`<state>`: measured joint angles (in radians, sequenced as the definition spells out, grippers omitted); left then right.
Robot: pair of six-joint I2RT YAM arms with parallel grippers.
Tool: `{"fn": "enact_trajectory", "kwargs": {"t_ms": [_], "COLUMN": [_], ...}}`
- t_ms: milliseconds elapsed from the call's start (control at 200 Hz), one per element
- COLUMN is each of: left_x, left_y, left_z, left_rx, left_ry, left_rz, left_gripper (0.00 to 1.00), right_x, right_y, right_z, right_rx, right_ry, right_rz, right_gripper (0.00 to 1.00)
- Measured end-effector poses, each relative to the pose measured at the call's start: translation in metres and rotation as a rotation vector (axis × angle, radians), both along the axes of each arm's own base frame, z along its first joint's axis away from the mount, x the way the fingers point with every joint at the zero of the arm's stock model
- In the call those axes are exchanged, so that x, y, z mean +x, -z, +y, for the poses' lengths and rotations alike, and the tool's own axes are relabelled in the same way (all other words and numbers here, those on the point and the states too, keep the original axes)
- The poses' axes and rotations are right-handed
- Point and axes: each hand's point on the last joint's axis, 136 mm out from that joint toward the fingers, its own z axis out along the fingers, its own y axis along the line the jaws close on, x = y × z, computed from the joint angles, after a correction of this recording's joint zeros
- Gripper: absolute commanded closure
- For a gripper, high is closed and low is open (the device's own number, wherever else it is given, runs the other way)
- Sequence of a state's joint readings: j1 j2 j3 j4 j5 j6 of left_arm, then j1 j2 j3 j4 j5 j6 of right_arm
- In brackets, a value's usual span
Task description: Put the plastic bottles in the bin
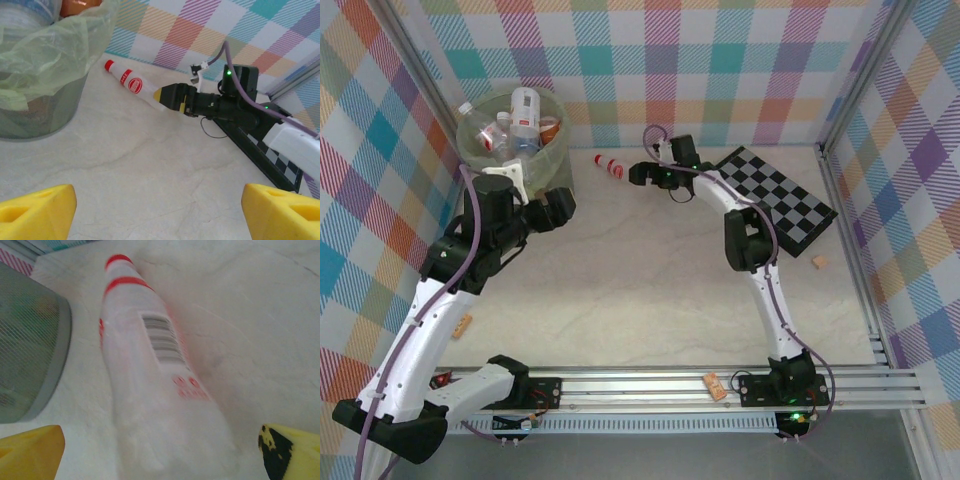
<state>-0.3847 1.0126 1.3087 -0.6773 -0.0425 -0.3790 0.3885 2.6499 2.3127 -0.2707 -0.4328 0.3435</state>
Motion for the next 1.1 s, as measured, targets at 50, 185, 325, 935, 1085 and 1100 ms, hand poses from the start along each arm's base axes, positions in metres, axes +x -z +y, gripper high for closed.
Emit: {"fn": "enact_trajectory", "kwargs": {"t_ms": [50, 185, 325, 935, 1085, 1100], "left_x": [0.000, 0.000, 0.002, 0.000, 0.007, 0.009], "left_y": [-0.005, -0.020, -0.038, -0.087, -0.068, -0.065], "left_z": [0.000, 0.002, 0.006, 0.014, 0.007, 0.006], "left_rx": [-0.003, -0.010, -0.006, 0.012, -0.014, -0.018], "left_ry": [-0.001, -0.010, -0.026, -0.049, -0.040, -0.041], "left_rz": [-0.010, -0.044, -0.084, -0.188, -0.150, -0.147], "left_gripper": [0.14, 0.15, 0.14, 0.13, 0.12, 0.12], "right_x": [0.001, 0.001, -0.002, -0.027, -0.052, -0.054], "right_y": [0.000, 0.005, 0.003, 0.012, -0.014, -0.019], "right_z": [0.005, 0.008, 0.011, 0.002, -0.010, -0.011], "right_rx": [0.009, 0.024, 0.047, 0.052, 0.047, 0.049], "right_ry": [-0.007, -0.011, -0.014, 0.001, 0.004, 0.003], "right_rz": [0.001, 0.019, 0.048, 0.125, 0.136, 0.131], "right_gripper": [0.01, 0.02, 0.11, 0.42, 0.43, 0.43]}}
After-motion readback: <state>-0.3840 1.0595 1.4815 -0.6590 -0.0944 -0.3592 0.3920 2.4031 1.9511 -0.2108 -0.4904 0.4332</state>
